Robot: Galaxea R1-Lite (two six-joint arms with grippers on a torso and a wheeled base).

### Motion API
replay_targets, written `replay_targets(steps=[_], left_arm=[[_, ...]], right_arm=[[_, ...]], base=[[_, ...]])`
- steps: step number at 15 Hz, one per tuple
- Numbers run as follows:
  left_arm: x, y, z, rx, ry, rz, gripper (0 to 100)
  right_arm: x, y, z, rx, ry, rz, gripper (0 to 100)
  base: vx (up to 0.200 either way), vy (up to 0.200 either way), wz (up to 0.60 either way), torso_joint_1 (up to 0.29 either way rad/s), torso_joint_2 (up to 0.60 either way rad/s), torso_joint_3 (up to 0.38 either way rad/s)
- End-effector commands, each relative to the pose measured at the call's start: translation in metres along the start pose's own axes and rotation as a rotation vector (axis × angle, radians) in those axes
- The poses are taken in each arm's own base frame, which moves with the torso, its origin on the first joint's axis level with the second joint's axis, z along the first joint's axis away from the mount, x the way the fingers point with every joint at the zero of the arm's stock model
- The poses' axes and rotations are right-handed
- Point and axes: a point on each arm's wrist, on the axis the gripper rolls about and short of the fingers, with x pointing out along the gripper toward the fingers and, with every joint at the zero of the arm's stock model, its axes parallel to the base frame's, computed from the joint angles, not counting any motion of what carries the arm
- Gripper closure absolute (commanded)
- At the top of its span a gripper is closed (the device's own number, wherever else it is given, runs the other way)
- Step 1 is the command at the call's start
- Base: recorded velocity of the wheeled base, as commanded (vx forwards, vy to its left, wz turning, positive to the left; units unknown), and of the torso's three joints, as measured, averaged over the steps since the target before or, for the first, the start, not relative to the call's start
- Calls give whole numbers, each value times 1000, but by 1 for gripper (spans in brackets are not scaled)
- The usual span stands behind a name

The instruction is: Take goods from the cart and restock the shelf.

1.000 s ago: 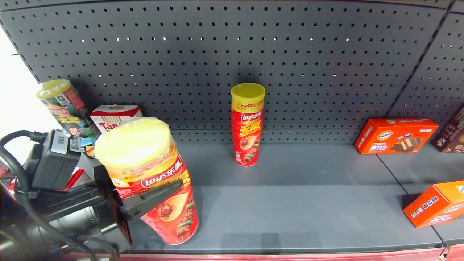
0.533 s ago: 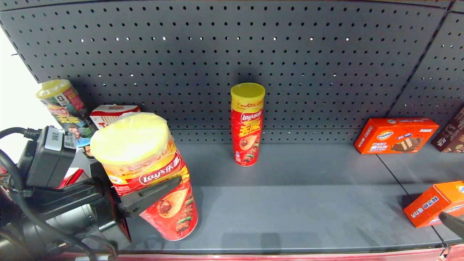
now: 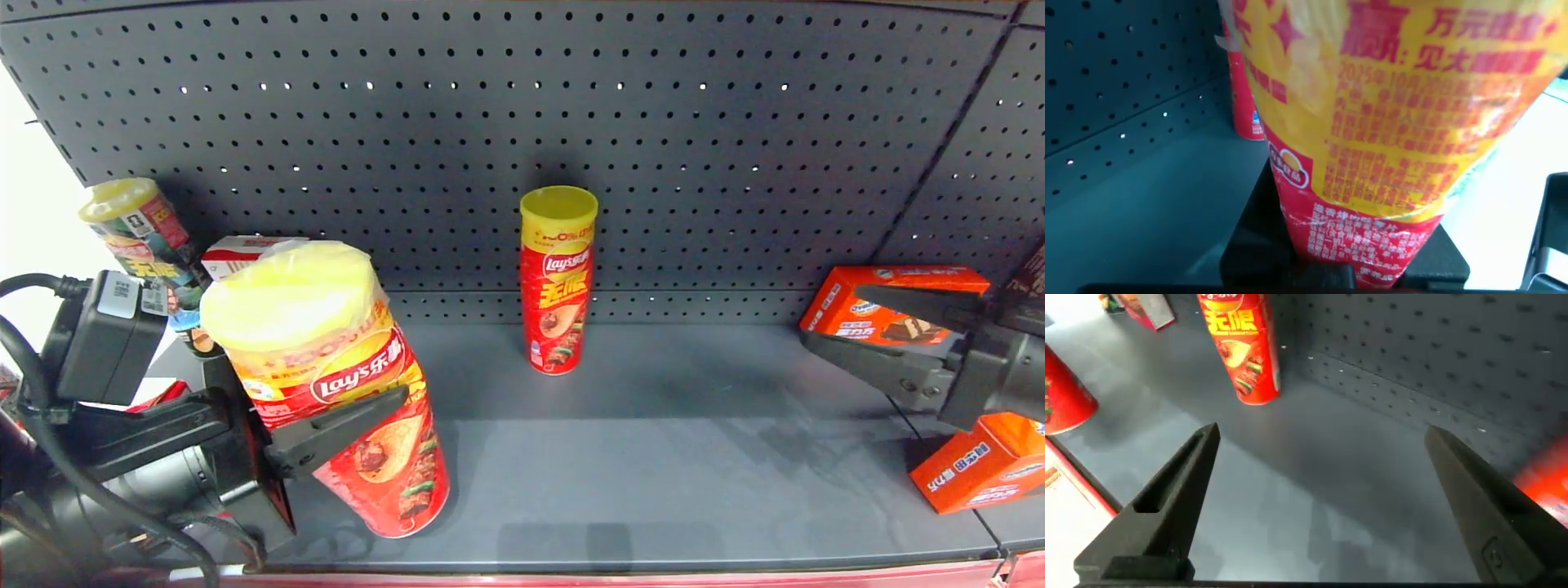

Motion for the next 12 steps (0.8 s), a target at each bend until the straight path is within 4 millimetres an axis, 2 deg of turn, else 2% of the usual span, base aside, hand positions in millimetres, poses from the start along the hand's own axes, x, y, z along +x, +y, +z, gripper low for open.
replay_targets(steps=[1, 2, 4, 5, 6, 7, 12], left_arm=[[4, 2, 0, -5, 2, -3, 100], [6, 3, 3, -2, -7, -3, 100], [8, 4, 8, 6, -22, -6, 100], [8, 5, 8, 5, -22, -6, 100], [9, 5, 8, 3, -22, -6, 100], [9, 5, 8, -22, -24, -6, 100], [9, 5, 9, -42, -26, -15, 100]], right_arm=[[48, -13, -5, 9, 43, 51, 0], [61, -15, -4, -7, 23, 78, 0], [101, -21, 3, -65, -64, 204, 0], [117, -24, 6, -100, -104, 288, 0], [124, -24, 7, -113, -116, 317, 0], [143, -22, 5, -131, -128, 385, 0], [191, -18, -11, -156, -175, 562, 0]], base=[[0, 0, 0, 0, 0, 0], [0, 0, 0, 0, 0, 0], [0, 0, 0, 0, 0, 0], [0, 0, 0, 0, 0, 0], [0, 0, 0, 0, 0, 0], [0, 0, 0, 0, 0, 0], [0, 0, 0, 0, 0, 0]])
